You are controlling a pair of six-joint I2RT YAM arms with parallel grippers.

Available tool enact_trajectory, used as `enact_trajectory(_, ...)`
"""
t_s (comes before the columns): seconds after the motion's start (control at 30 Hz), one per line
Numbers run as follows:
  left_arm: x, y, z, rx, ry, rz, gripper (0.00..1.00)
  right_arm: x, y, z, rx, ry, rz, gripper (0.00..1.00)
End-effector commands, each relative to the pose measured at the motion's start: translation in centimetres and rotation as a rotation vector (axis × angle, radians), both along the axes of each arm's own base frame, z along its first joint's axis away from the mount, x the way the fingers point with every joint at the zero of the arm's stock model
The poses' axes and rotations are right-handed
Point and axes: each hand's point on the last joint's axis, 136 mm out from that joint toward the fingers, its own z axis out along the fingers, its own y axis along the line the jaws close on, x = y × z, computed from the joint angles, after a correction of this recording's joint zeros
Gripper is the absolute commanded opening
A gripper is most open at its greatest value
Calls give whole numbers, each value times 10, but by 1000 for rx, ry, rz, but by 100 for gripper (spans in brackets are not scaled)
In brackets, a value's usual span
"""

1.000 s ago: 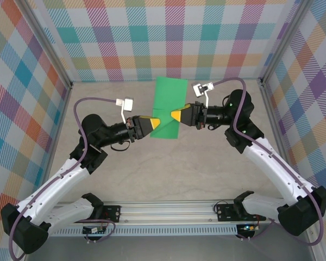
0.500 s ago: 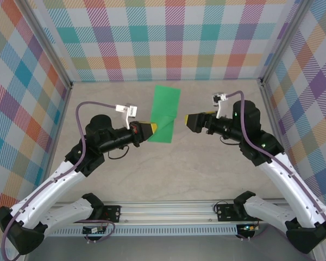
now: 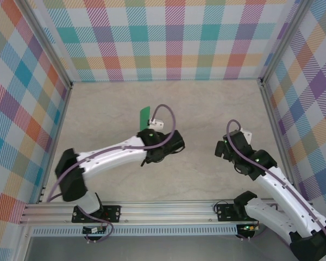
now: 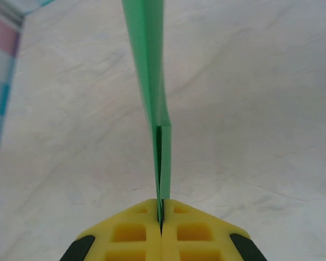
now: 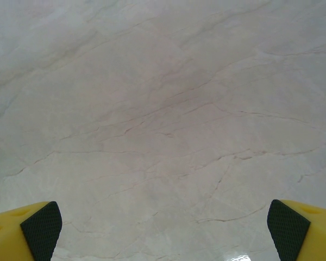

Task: Fold a paper plane with a square sheet of paper (fold left side to right side)
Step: Turn over the paper at the center of the table.

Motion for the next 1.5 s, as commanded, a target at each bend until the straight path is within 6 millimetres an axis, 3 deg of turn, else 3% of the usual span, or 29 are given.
enact_trajectory(0.0, -3, 26, 7, 239, -81, 141, 0, -8, -20, 5, -56, -9, -84, 100)
enact_trajectory(0.2, 7, -17, -51, 348, 44, 184, 0, -16, -25, 9, -41, -31, -87, 100)
enact_trajectory(0.47, 7, -55, -125, 312, 231, 118, 0, -25, -32, 22, -33, -74, -84, 100)
enact_trajectory(0.7, 0, -79, -161, 228, 355, 69, 1, -25, -31, 23, -31, -80, -75, 100)
enact_trajectory(0.8, -2, -90, -159, 165, 387, 34, 11, -24, -31, 24, -36, -78, -72, 100)
enact_trajectory(0.87, -3, -100, -152, 102, 407, 3, 23, -24, -31, 26, -41, -75, -67, 100)
enact_trajectory(1.03, 2, -129, -109, -109, 389, -107, 63, -21, -22, 29, -26, -59, -20, 100)
enact_trajectory(1.13, 8, -134, -81, -244, 369, -142, 73, -16, -4, 27, 27, -43, 50, 100)
enact_trajectory(1.3, 13, -105, -56, -448, 347, -132, 81, -2, 46, 21, 181, -23, 224, 100)
enact_trajectory(1.47, 15, -50, -50, -648, 299, -78, 89, 19, 113, 9, 380, 50, 400, 85)
